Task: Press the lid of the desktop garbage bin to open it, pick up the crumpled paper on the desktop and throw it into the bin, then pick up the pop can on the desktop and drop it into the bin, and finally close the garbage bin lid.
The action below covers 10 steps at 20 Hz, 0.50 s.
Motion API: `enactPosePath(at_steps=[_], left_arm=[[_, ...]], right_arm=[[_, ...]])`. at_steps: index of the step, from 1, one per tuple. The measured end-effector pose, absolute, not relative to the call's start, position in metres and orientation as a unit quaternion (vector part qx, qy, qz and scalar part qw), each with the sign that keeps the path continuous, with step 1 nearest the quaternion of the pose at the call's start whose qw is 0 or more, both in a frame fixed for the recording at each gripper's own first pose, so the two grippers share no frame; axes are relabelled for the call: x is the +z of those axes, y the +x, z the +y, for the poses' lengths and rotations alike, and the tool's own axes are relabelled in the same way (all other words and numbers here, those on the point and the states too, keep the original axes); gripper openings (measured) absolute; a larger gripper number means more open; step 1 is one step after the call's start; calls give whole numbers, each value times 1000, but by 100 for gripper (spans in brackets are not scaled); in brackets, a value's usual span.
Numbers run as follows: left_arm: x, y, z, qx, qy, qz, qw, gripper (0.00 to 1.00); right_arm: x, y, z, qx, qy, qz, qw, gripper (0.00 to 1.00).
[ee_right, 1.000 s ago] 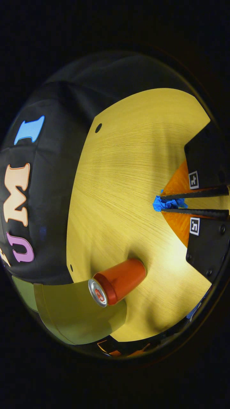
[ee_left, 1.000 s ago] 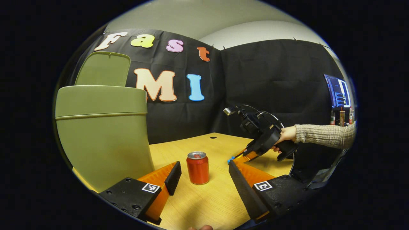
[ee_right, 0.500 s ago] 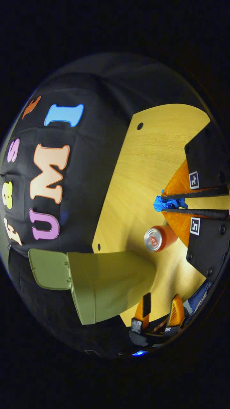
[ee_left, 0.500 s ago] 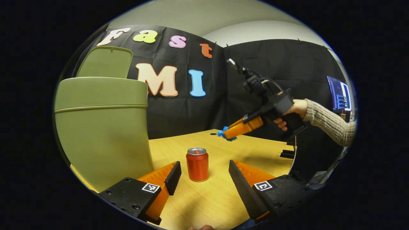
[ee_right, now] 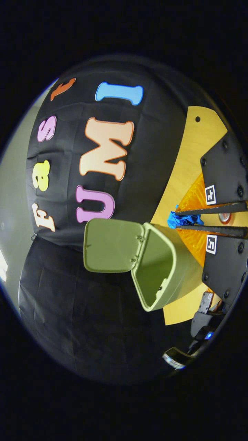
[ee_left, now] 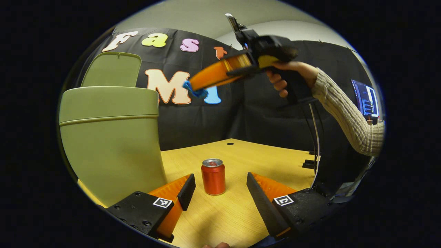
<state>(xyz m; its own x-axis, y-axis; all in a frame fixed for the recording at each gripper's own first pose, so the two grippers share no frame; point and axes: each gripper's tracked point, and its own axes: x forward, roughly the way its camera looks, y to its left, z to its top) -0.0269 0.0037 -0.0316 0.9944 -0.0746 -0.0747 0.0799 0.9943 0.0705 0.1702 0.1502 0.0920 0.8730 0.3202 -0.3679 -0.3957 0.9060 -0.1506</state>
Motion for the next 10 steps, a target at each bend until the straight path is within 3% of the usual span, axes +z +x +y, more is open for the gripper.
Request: enactPosePath(at_steps=[10], left_arm=[[-33,-27,6,-30,29,42,998,92]], right_arm=[[74,215,253,259,-104,175,944,17]])
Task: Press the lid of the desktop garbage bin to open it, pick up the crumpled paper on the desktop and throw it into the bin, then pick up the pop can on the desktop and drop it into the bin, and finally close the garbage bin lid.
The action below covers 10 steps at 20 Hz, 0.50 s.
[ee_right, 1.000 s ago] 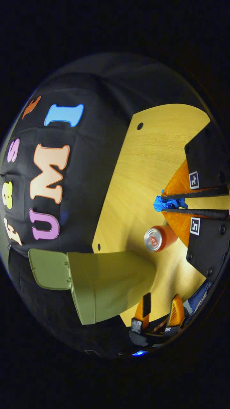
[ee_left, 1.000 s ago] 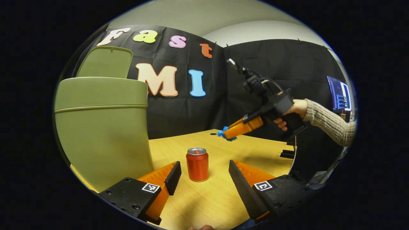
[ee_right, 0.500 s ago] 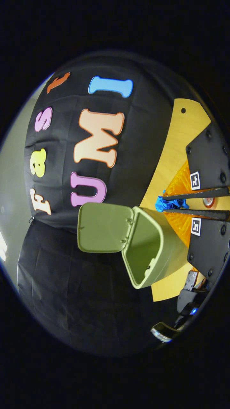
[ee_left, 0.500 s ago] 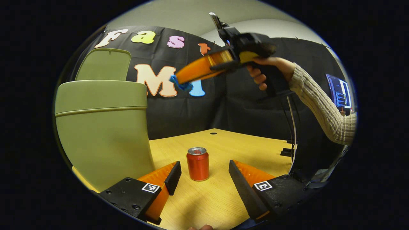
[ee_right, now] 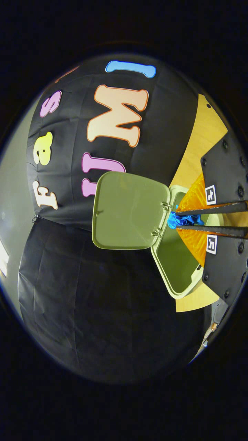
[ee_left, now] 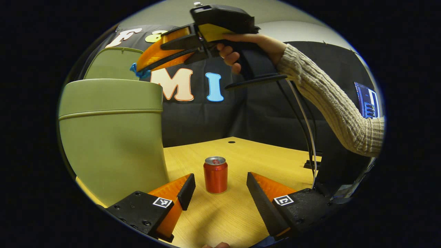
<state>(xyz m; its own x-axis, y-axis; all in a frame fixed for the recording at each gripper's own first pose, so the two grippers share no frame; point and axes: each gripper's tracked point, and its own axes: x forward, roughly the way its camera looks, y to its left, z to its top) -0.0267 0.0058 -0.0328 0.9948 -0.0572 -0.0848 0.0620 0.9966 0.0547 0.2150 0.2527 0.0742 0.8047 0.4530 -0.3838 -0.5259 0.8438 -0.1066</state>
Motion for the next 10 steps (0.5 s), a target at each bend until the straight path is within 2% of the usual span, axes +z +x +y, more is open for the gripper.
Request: enactPosePath(at_steps=[1,4,5,6,9,10], left_arm=[[-33,-28,6,-29,29,40,998,92],[-32,-27,6,-29,33,37,998,91],[-32,-27,5,-30,34,37,998,91],[-31,-27,4,-31,33,39,998,91],[-29,-27,5,-34,31,39,998,91],[-28,-27,4,-35,31,39,998,91]], right_arm=[[67,215,256,263,-110,184,941,17],[54,218,261,262,-124,192,938,30],[52,218,263,265,-124,195,936,32],[51,218,263,265,-128,193,936,39],[60,217,258,258,-151,174,938,91],[63,216,255,255,-154,166,940,92]])
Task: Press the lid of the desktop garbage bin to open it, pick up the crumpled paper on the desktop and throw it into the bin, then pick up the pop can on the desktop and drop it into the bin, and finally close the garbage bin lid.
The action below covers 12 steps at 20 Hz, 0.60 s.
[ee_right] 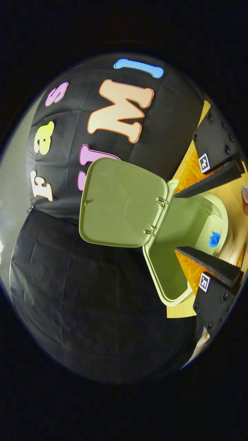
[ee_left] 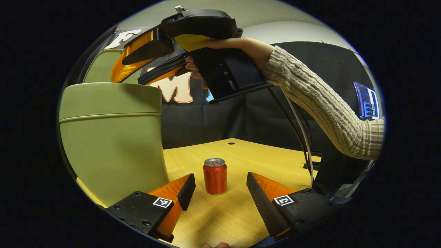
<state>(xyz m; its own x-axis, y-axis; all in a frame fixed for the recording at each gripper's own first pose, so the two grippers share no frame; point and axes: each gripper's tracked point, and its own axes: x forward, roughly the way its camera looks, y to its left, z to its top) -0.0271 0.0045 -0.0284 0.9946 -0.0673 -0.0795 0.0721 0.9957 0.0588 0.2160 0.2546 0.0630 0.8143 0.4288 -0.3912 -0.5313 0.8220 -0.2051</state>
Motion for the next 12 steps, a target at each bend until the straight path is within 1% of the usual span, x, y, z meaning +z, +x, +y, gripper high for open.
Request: enactPosePath(at_steps=[2,4,5,6,8,9,12], left_arm=[[-28,-27,5,-34,33,37,998,91],[-28,-29,5,-31,34,35,998,91],[-29,-29,4,-31,34,37,998,91],[-28,-29,5,-30,36,37,998,91],[-27,-29,4,-28,38,35,998,91],[-27,-28,4,-28,38,35,998,91],[-27,-23,4,-28,35,37,998,91]], right_arm=[[73,215,241,243,-154,151,946,96],[80,208,223,233,-149,144,950,96],[84,205,211,225,-148,142,953,92],[87,201,195,214,-150,140,955,100],[94,193,161,185,-156,133,961,100],[95,186,144,172,-155,131,964,96],[89,162,100,140,-143,132,971,96]])
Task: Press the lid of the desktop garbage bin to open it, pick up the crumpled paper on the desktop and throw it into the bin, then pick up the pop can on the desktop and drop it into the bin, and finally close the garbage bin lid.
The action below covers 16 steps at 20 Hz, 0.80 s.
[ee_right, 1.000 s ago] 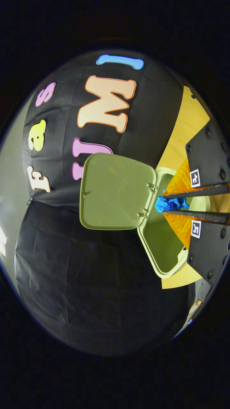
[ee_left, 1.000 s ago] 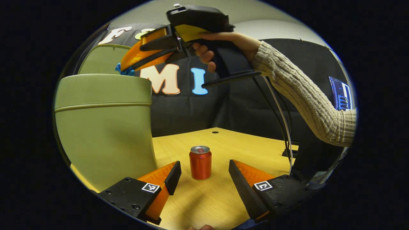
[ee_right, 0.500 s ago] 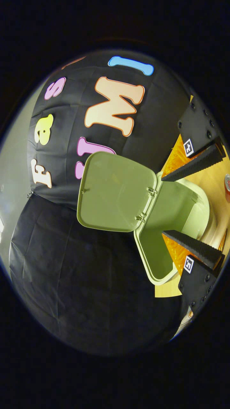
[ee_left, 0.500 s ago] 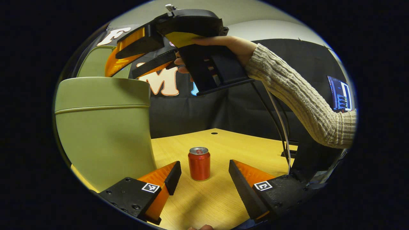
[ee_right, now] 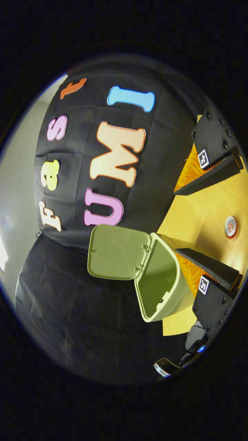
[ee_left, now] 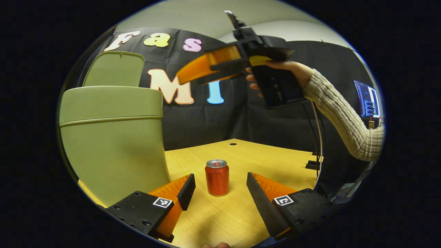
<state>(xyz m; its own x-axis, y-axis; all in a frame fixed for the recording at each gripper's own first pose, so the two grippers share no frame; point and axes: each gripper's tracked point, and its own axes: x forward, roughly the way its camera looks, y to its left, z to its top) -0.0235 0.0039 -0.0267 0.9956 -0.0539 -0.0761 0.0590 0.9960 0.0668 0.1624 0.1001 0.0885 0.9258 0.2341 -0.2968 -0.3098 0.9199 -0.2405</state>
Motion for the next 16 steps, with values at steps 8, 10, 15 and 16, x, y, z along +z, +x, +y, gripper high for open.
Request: enactPosePath(at_steps=[8,10,15,16], left_arm=[[-45,12,3,-16,33,76,996,92],[-53,21,7,-9,32,89,996,92],[-64,43,15,10,27,106,994,92],[-67,48,17,11,24,110,994,92]], right_arm=[[62,102,14,80,-115,92,986,96],[48,89,-7,65,-112,86,988,97],[3,63,-52,24,-77,98,992,98],[-4,58,-59,17,-74,99,992,98]])
